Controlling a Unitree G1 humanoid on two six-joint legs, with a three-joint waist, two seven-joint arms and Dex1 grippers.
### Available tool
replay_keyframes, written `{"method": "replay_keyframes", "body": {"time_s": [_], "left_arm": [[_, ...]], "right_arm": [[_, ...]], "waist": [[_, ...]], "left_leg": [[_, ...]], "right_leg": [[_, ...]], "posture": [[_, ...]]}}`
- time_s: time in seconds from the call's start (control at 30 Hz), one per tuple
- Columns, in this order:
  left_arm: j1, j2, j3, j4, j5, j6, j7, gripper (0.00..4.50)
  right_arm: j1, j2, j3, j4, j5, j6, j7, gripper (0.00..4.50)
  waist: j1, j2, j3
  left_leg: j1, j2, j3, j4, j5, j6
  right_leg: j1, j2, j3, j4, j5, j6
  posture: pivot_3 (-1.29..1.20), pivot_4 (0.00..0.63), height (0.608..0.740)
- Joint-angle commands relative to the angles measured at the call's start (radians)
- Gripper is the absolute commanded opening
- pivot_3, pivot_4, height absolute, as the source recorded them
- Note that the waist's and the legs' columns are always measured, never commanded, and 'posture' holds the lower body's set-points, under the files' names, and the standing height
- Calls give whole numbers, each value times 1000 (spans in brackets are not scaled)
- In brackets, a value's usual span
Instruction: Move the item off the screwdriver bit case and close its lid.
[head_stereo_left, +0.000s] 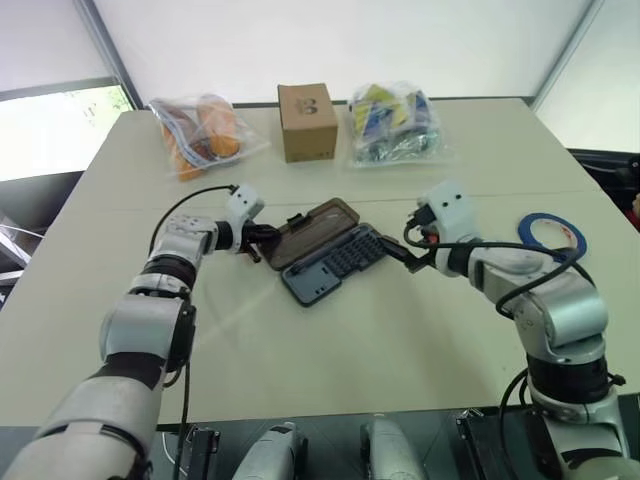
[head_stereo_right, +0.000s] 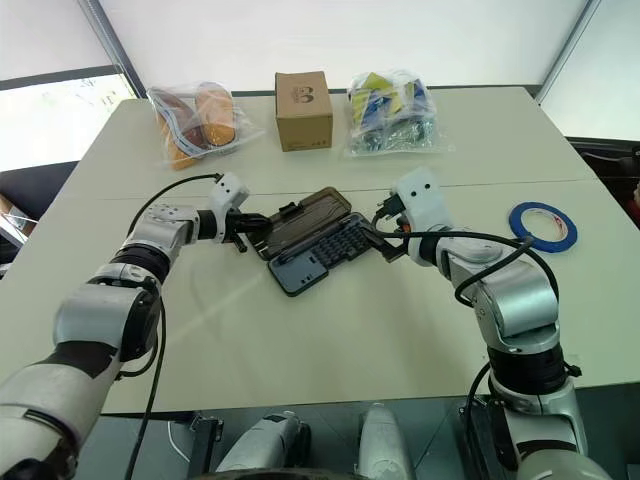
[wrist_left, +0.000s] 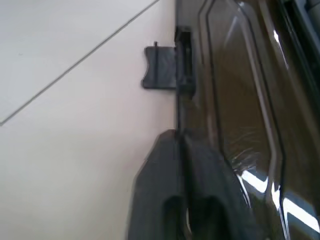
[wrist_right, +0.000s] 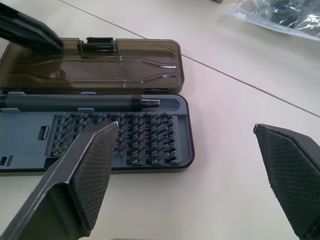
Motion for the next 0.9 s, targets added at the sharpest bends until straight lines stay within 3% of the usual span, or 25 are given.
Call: {"method": "replay_keyframes", "body": {"time_s": [0.03,0.23,0.43,0.53,0.7,0.9], "left_arm": [[45,8,-65,37,82,-2,24,36],[21,5,-92,19,100,-141,-35,36],[-7,23,-187,-20,151,-423,-292,36],[-20,34,-215,-20,168,-496,-326,36],[-36,27,-225,-15,172,-554,-313,36],[-27,11,-216,-12,160,-571,-296,36]], "right_arm": [[-7,-7,-24,-17,5,-15,1,4500],[36,-77,-62,-22,30,-30,62,4500],[264,-283,-199,-136,187,-105,352,4500],[342,-328,-262,-165,250,-128,427,4500],[401,-340,-331,-186,324,-133,459,4500],[416,-342,-325,-196,347,-139,437,4500]], "waist": [[0,-1,-1],[2,-1,-2],[11,-2,-1],[7,-2,-1],[8,-3,0],[11,-3,0]], "left_leg": [[0,0,0,0,0,0],[0,0,0,0,0,0],[-2,-1,-2,-1,-1,1],[-2,-1,-1,0,-1,3],[-1,-1,0,0,-2,3],[-1,-1,-1,1,-2,3]], "right_leg": [[0,0,0,0,0,0],[1,0,0,0,0,0],[0,-1,-2,-1,0,0],[1,-2,-2,-1,0,0],[2,-2,-2,-3,0,0],[2,-2,-2,-3,0,0]], "posture": [[0,150,740],[0,150,740],[0,150,740],[0,150,740],[0,150,740],[0,150,740]]}}
